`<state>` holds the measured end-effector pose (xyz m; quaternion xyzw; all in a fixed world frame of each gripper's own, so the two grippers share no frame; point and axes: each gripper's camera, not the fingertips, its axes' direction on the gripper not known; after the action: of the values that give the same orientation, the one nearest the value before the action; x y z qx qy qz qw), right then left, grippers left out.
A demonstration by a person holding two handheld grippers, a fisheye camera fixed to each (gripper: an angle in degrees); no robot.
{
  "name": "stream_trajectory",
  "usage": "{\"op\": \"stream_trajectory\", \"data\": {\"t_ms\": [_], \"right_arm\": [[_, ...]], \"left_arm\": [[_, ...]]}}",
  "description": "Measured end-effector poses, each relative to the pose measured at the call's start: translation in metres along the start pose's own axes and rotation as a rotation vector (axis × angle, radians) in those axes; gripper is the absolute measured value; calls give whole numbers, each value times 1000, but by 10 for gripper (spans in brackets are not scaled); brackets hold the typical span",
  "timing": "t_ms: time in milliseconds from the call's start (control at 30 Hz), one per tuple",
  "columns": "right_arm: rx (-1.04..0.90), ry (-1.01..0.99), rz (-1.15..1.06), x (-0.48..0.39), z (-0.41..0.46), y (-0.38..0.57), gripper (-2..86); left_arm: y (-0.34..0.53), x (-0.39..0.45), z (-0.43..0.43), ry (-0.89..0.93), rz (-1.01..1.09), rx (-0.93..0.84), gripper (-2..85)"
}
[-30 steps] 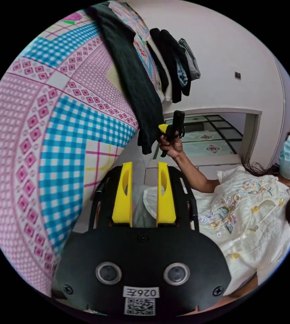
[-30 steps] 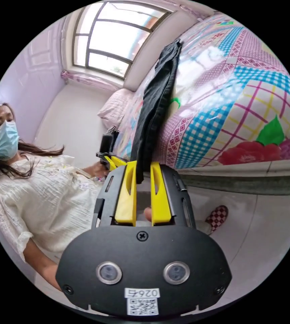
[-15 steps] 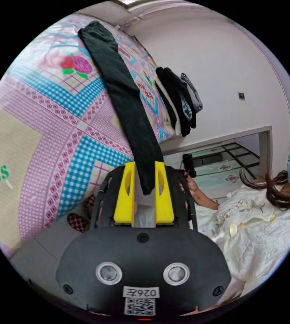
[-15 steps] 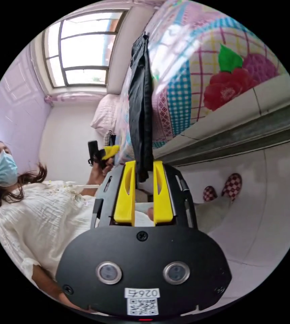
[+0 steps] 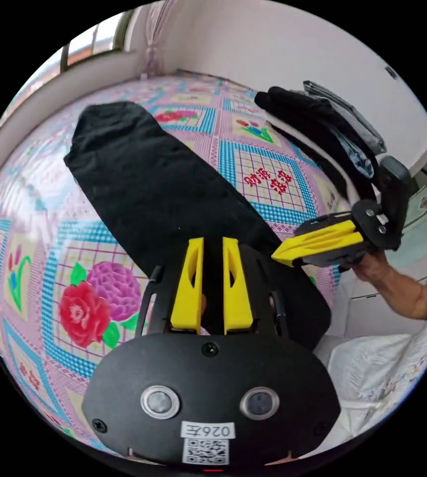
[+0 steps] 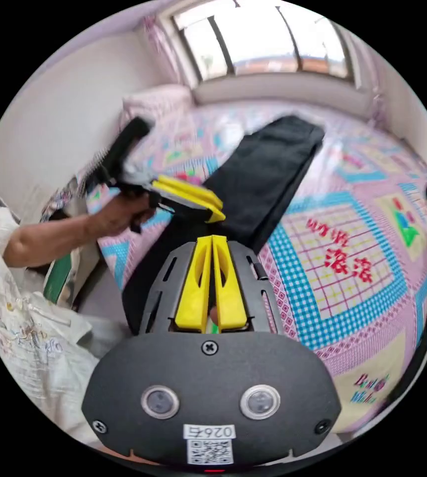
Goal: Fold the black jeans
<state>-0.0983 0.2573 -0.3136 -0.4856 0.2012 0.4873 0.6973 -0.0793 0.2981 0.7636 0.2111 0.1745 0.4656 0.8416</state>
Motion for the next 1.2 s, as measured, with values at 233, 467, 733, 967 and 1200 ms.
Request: {"op": "stream_trajectory", "data": {"t_ms": [233, 467, 733, 967, 1200], "right_arm": [[148, -28, 85, 74, -19, -13, 14], [187, -17, 125, 170, 27, -149, 40], [204, -28, 302, 263, 79, -276, 43], [117, 71, 451, 322, 138, -359, 80], [188, -73, 263, 307, 147, -403, -10]], "left_arm": [[-33, -38, -79, -82, -139, 327, 16], [-146, -163, -106, -135, -286, 344, 102], [-263, -246, -106, -119, -322, 266, 158], [-335, -296, -79, 15, -352, 47, 137], [-300, -328, -127, 277, -444, 284, 41]]}}
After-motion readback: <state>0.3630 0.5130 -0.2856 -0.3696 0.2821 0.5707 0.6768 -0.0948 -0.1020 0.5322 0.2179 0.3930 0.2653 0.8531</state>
